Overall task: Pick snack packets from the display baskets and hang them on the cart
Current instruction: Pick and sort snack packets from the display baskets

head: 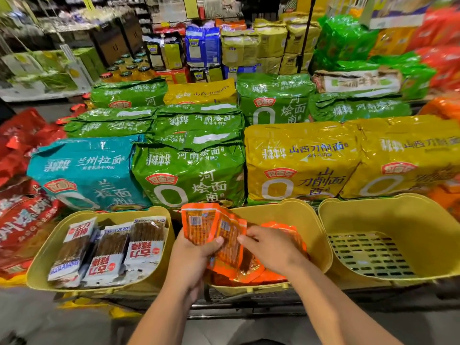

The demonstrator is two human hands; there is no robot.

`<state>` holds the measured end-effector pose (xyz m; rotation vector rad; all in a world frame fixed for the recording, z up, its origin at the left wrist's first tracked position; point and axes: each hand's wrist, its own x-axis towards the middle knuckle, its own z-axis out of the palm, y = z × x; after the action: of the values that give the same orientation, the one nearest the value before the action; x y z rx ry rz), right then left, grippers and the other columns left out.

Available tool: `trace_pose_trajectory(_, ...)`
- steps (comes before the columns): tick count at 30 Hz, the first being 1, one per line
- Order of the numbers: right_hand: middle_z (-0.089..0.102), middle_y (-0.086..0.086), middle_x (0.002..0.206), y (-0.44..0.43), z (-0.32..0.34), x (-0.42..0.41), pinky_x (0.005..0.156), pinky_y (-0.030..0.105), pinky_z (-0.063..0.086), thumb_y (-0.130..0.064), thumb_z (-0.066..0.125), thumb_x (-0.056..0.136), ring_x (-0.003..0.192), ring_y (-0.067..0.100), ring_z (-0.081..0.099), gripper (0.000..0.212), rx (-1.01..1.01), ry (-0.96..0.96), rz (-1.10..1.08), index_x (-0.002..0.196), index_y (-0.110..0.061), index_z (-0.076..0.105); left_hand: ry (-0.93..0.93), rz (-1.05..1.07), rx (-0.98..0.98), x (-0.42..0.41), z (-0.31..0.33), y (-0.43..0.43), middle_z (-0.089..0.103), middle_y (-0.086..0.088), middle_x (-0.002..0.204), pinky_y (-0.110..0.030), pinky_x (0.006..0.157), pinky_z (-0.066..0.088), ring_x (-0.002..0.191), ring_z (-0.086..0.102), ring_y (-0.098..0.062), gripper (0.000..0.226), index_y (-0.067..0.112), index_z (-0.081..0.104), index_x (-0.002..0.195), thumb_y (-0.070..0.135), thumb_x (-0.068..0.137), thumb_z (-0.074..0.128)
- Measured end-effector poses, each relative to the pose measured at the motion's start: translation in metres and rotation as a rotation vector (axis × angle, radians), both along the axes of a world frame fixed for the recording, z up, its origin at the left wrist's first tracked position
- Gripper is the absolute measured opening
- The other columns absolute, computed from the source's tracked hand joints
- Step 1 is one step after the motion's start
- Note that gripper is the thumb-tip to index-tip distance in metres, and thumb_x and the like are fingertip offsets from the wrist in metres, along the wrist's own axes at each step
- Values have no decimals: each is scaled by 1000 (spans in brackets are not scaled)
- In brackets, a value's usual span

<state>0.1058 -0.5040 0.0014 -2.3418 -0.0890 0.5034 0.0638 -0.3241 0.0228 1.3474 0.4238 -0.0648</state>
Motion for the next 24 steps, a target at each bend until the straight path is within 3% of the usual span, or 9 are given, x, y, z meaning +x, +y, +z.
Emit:
trace_pose_trajectory(2,67,-1,97,-6,0,-1,62,27,47,-47,42,106,90,22,67,34,146,89,-130,111,-20,62,3,39,-26,2,1,-1,77,-16,103,-49,83,59,96,74,-34,42,6,64,114,-11,77,74)
trace_pose_trajectory(5,72,17,114,-16,7,2,74,34,60,-47,55,101,100,31,73,42,794,446,-274,125,-13,56,18,35,-46,5,4,-5,76,-17,106,-53,88,57,99,73,-36,44,7,64,116,-6,76,76)
trace_pose_trajectory(7,75,14,109,-18,4,0,63,31,57,-27,71,94,89,24,75,39,838,387,-280,126,-12,55,35,-64,-65,7,6,-16,76,-17,109,-47,80,59,101,73,-36,38,9,65,120,4,83,74)
trace_pose_trajectory(9,75,12,102,-27,-10,4,54,29,52,-14,79,87,78,19,72,42,606,198,-374,122,-15,55,84,-133,-68,11,6,-29,77,-11,104,-38,67,59,93,76,-28,21,15,67,118,12,97,63)
trace_pose_trajectory(11,72,8,105,-44,-13,10,61,32,52,-17,75,89,85,22,71,45,109,-7,-350,127,-19,52,155,-116,5,15,3,-36,78,-6,90,-34,58,59,78,76,-17,21,17,65,114,8,103,49)
trace_pose_trajectory(14,54,11,136,-60,-13,6,89,36,50,-15,58,95,121,30,59,58,-512,-119,-170,148,-22,37,208,-144,161,17,-8,-37,78,-9,96,-50,81,61,87,75,-22,21,15,64,111,4,100,50)
trace_pose_trajectory(16,38,8,153,-50,-14,-3,108,38,42,-15,56,96,137,30,40,57,-486,-170,-63,148,-34,44,211,-161,308,20,-13,-36,77,-8,96,-55,91,57,92,73,-26,21,17,64,107,1,95,59)
trace_pose_trajectory(19,44,5,149,-40,-23,-9,112,43,39,-26,50,99,137,31,38,37,-423,-137,138,133,-37,61,197,-208,511,31,-18,-34,76,-9,100,-52,89,57,91,72,-28,30,19,58,104,1,86,74)
trace_pose_trajectory(24,55,11,141,-55,-22,0,105,44,47,-27,46,99,129,32,49,37,-577,20,174,133,-25,61,243,-596,1242,32,-15,-36,46,-19,148,-34,100,44,127,57,-33,96,7,17,155,24,84,79)
